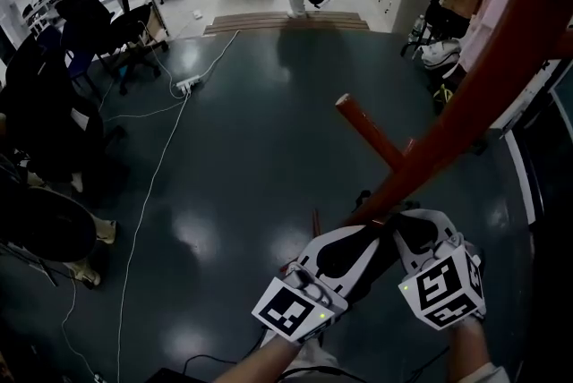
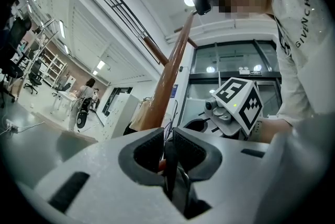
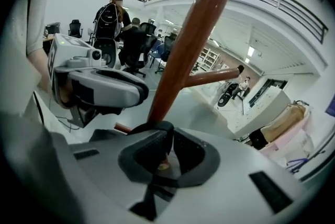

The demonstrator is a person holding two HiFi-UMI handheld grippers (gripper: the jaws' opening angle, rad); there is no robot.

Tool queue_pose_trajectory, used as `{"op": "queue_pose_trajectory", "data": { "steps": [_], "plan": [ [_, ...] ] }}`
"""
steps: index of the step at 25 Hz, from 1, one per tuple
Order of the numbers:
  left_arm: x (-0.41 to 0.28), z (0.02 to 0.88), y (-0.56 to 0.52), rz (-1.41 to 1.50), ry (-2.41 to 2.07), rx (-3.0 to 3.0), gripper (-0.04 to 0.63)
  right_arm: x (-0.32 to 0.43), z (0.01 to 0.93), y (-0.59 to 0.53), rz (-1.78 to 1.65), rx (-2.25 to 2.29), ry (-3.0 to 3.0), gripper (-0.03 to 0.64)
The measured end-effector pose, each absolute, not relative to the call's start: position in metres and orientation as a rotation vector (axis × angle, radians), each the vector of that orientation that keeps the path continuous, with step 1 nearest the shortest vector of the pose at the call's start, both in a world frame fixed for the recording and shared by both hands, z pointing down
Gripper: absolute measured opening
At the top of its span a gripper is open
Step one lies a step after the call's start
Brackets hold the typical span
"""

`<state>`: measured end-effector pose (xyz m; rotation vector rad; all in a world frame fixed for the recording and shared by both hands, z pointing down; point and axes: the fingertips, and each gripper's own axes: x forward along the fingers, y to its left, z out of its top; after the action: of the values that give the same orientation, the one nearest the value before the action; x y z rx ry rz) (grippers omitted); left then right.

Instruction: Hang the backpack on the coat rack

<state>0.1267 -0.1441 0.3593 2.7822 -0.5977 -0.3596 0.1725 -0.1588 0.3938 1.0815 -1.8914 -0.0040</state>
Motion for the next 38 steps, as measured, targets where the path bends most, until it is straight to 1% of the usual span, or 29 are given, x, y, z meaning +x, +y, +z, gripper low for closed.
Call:
{"op": "queue_pose_trajectory", "data": {
  "steps": [5, 9, 13, 15, 24, 31, 38],
  "plan": [
    [0.129, 0.357, -0.147, -0.397, -0.606, 2.765, 0.061, 0.171, 0.401, -0.157, 0.028, 0.949, -1.827, 0.031],
    [0.124, 0.354, -0.149, -0.413, -0.62, 2.755, 0.06, 0.164, 0.398, -0.156, -0.03, 0.848, -1.755, 0.031],
    [0.119, 0.355, -0.151, -0.416, -0.63, 2.746, 0.06, 0.153, 0.353, -0.172, -0.092, 0.954, -1.862, 0.029],
    [0.119, 0.353, -0.15, -0.421, -0.632, 2.742, 0.061, 0.156, 0.345, -0.173, -0.105, 0.976, -1.864, 0.029],
    [0.111, 0.353, -0.151, -0.418, -0.65, 2.737, 0.061, 0.15, 0.366, -0.157, -0.043, 0.962, -1.882, 0.028],
    [0.097, 0.362, -0.151, -0.405, -0.692, 2.765, 0.061, 0.147, 0.364, -0.136, -0.014, 1.093, -1.999, 0.014],
    [0.076, 0.35, -0.144, -0.429, -0.725, 2.772, 0.061, 0.135, 0.373, -0.108, 0.049, 1.194, -2.064, 0.012]
  ]
}}
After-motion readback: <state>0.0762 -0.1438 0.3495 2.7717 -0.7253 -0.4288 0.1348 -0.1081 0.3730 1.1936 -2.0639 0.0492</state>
